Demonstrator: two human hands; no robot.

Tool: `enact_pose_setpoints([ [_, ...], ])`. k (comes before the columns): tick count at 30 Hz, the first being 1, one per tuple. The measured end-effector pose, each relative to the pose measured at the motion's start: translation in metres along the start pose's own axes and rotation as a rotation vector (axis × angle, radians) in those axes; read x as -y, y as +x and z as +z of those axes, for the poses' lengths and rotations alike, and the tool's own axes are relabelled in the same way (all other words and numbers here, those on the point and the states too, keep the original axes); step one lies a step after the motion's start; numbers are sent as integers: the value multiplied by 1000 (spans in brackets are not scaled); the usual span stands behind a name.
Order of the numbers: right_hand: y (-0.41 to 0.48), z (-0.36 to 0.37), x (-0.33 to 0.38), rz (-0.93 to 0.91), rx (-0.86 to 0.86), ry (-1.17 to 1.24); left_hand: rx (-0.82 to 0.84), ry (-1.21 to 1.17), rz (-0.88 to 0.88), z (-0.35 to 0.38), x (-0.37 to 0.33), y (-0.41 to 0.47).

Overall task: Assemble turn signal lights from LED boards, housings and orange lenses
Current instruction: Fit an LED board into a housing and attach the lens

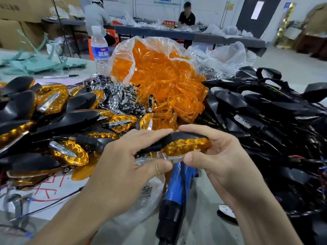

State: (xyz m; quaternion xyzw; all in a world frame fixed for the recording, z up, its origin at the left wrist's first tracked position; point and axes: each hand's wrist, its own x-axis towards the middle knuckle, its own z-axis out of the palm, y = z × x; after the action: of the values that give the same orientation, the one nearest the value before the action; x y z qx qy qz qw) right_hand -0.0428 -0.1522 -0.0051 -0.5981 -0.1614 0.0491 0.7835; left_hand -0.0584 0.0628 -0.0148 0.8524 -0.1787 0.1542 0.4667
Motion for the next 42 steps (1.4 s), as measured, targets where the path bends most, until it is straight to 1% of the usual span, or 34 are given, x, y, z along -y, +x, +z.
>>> enact_pose_setpoints([
  [7,0,3,0,-39,-5,10,-39,81,60,-2,-6,-2],
  [12,1,4,-3,-53,3,42,-24,71,27,-7,-6,-1],
  [14,3,4,-5,-53,-7,82,-51,78,-8,-8,-7,1],
  [15,4,6,-6,-62,-25,114,-97,128,-15,-7,-8,1],
  [17,7,9,-10,-88,-125,198,-247,359,36,-6,-14,4],
  [18,7,11,-11,-93,-198,251,-353,463,116,-5,-17,3],
  [19,8,13,-12,-90,-263,315,-450,504,227,-2,-17,2],
  [20,9,16,-14,-85,-308,381,-495,498,328,3,-16,0],
  [21,9,18,-15,-76,-339,435,-481,462,364,7,-14,-3],
  [22,9,20,-17,-66,-354,473,-422,395,326,9,-9,-5],
  [23,8,24,-18,-55,-354,495,-321,247,202,12,-4,-6],
  [24,8,28,-20,-44,-333,507,-184,-5,24,15,-4,-5],
  [26,8,39,-25,-12,-273,490,42,-587,-244,20,-8,1],
  [27,7,44,-27,6,-260,469,99,-794,-316,22,-6,4],
  [28,5,47,-30,16,-258,446,117,-910,-333,22,-1,6],
  [30,3,51,-29,-1,-264,366,117,-978,-337,20,6,5],
  [31,2,52,-26,-28,-269,265,96,-976,-387,20,11,3],
  [33,0,50,-19,-105,-262,-52,48,-951,-493,20,21,0],
  [35,-2,48,-13,-117,-219,-320,14,-894,-550,17,22,0],
  [37,-4,48,-16,-46,-195,-494,-6,-825,-528,16,21,3],
  [39,-6,53,-22,-5,-194,-705,21,-750,-424,14,13,7],
  [40,-7,57,-25,6,-201,-732,55,-717,-364,13,11,6],
  [41,-7,61,-28,7,-198,-675,69,-706,-335,10,6,7],
  [42,-7,65,-30,16,-184,-569,60,-717,-331,8,2,9],
])
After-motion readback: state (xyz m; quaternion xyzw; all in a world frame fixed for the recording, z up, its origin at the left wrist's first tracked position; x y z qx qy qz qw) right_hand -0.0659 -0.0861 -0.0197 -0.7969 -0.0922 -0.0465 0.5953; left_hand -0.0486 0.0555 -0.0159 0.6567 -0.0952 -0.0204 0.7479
